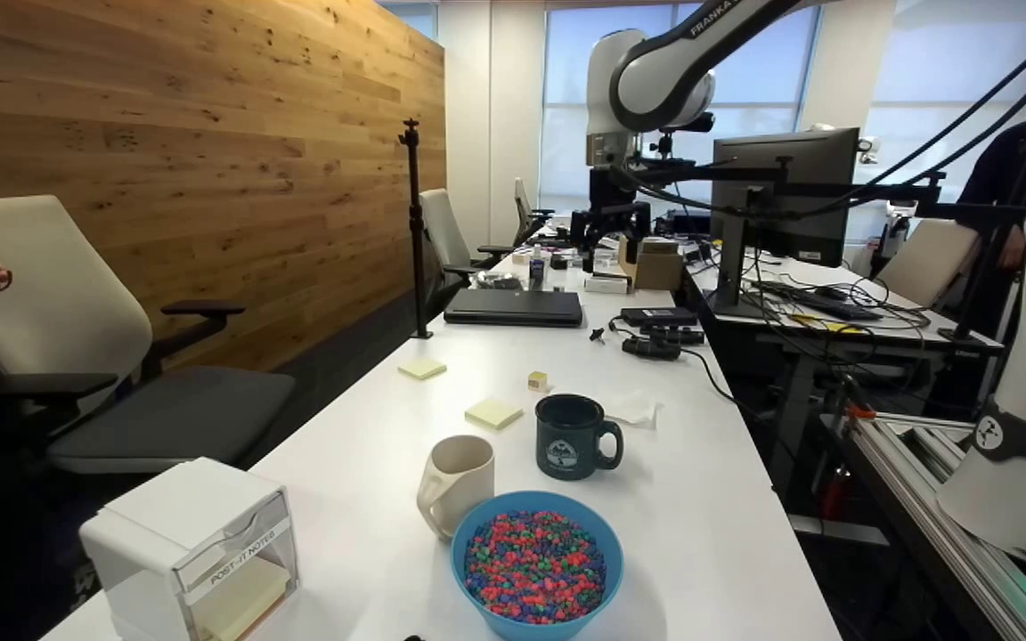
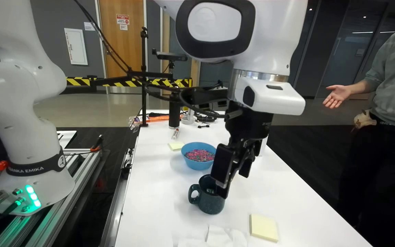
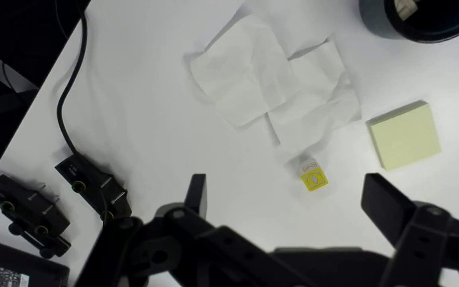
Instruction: Put the wooden block in the green cup
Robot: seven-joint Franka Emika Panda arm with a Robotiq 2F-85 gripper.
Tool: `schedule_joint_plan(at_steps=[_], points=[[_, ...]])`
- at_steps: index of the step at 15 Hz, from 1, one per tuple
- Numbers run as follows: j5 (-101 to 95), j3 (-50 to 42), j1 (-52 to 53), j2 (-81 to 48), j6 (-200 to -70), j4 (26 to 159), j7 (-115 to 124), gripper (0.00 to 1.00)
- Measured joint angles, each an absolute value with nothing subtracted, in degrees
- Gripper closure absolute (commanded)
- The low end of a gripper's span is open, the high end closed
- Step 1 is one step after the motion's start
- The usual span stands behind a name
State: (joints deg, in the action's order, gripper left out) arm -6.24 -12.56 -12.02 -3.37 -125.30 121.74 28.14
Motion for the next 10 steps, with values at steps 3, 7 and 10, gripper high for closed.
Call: schedule_joint_plan(at_steps=[3, 7, 10], points=[[-4.93, -13.53, -12.08, -6.18, -127.91, 121.50, 30.25, 0.00], [-2.37, -14.71, -12.30, -9.45, -131.08, 121.19, 31.29, 0.00], [-0.92, -15.25, -12.58, -10.73, -132.44, 120.76, 31.39, 0.00]])
